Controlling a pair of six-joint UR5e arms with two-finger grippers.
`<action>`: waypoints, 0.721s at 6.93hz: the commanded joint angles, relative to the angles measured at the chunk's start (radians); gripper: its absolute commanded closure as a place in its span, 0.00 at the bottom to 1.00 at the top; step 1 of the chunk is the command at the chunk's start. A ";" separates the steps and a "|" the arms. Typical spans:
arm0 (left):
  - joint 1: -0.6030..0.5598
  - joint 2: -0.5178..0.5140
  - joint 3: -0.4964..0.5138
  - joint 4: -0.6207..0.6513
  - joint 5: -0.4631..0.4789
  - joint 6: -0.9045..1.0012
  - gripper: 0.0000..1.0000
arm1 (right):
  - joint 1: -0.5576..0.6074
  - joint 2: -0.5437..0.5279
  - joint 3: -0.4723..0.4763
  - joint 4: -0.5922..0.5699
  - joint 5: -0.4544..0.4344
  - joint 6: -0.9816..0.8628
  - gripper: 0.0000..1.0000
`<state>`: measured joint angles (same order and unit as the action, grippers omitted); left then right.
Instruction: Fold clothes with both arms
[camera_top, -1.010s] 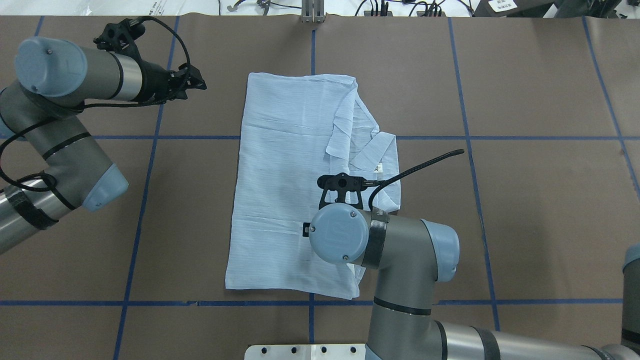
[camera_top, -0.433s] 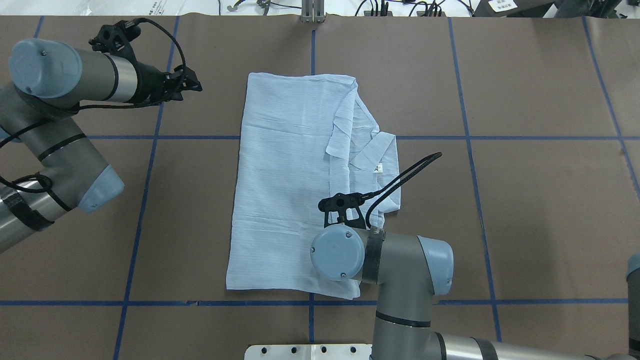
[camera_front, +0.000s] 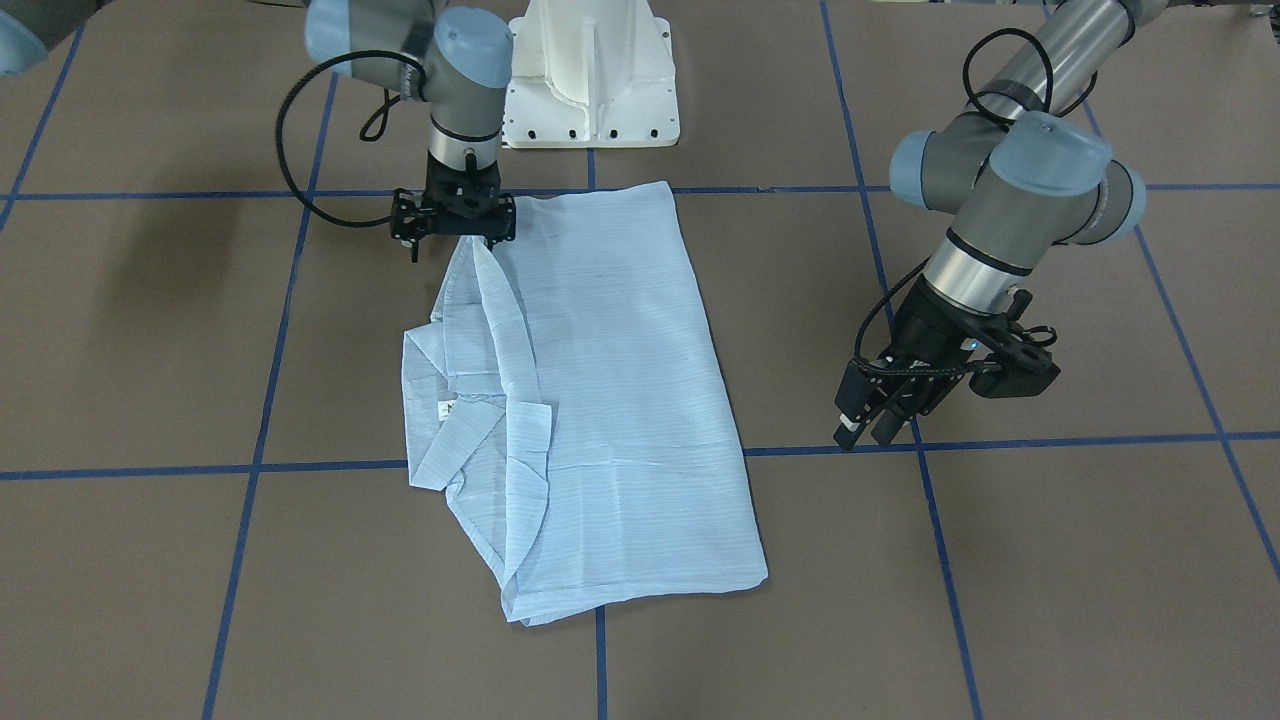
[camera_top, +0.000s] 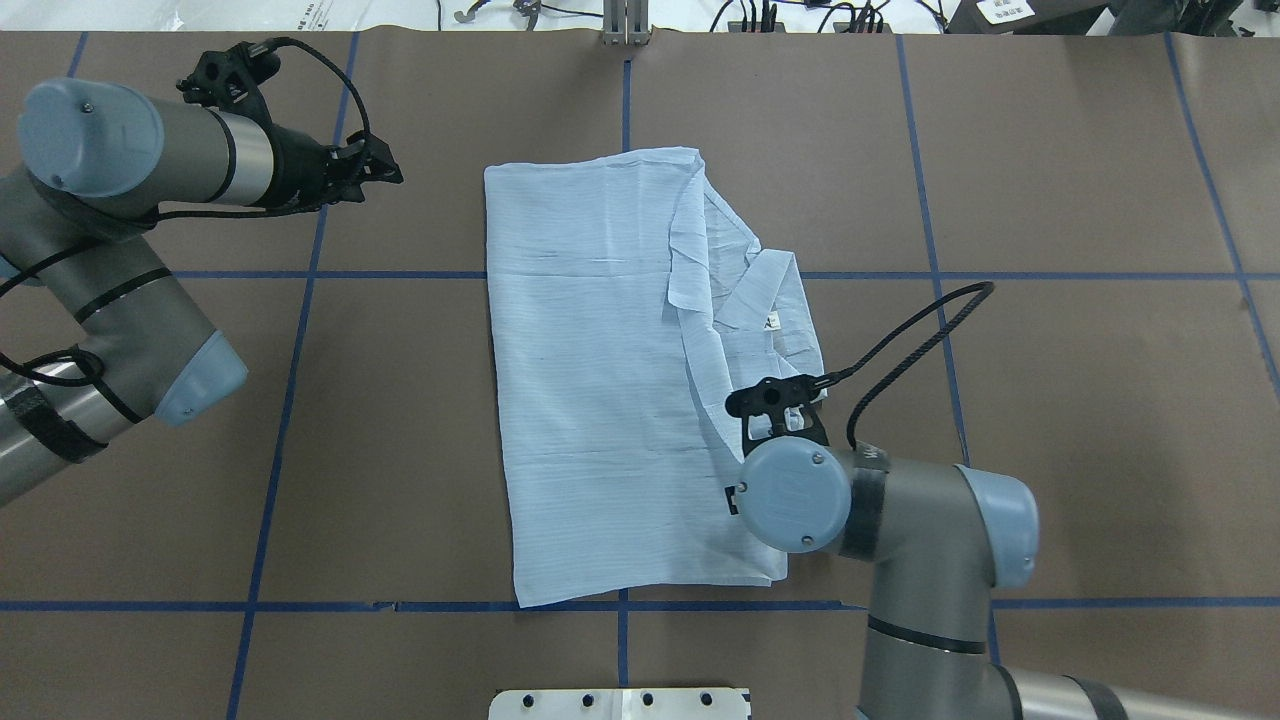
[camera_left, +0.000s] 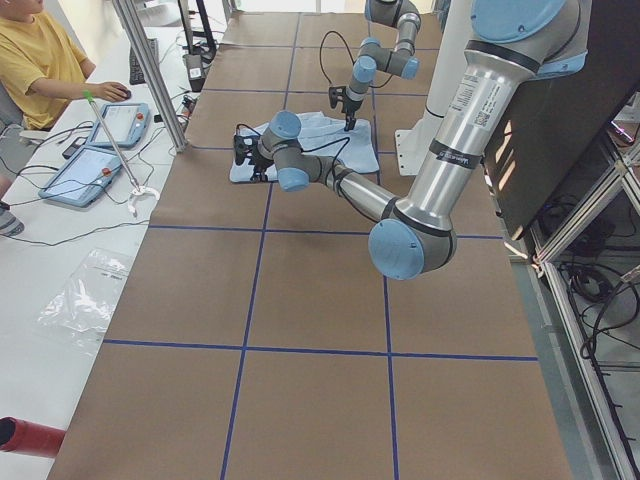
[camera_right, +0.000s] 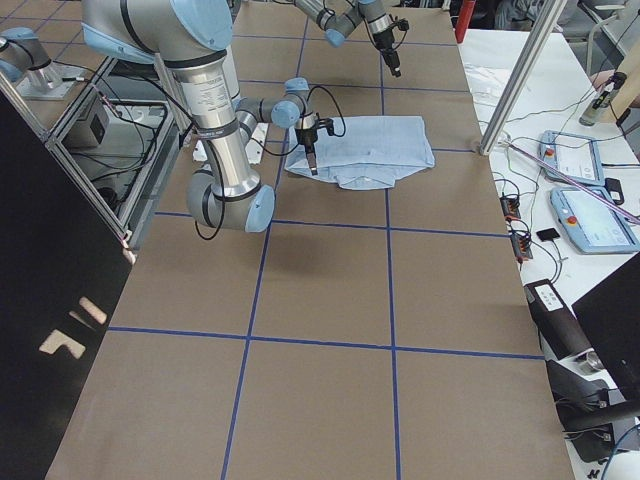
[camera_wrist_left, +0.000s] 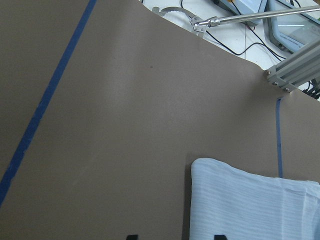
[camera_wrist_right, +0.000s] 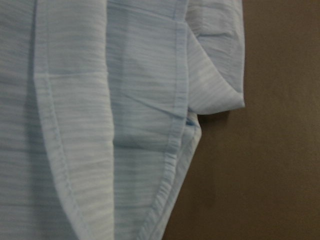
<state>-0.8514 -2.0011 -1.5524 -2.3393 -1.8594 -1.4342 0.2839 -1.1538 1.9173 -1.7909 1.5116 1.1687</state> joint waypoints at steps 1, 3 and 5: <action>0.000 0.001 0.002 -0.002 0.002 0.000 0.41 | 0.004 -0.073 0.068 -0.002 -0.004 0.009 0.00; 0.000 -0.001 -0.003 -0.002 0.002 0.000 0.41 | 0.009 -0.147 0.092 0.005 -0.008 0.049 0.00; 0.000 -0.001 -0.003 -0.002 0.002 0.000 0.41 | 0.004 -0.127 0.131 0.011 -0.005 0.174 0.00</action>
<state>-0.8514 -2.0017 -1.5550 -2.3409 -1.8577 -1.4343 0.2910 -1.2907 2.0298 -1.7846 1.5058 1.2735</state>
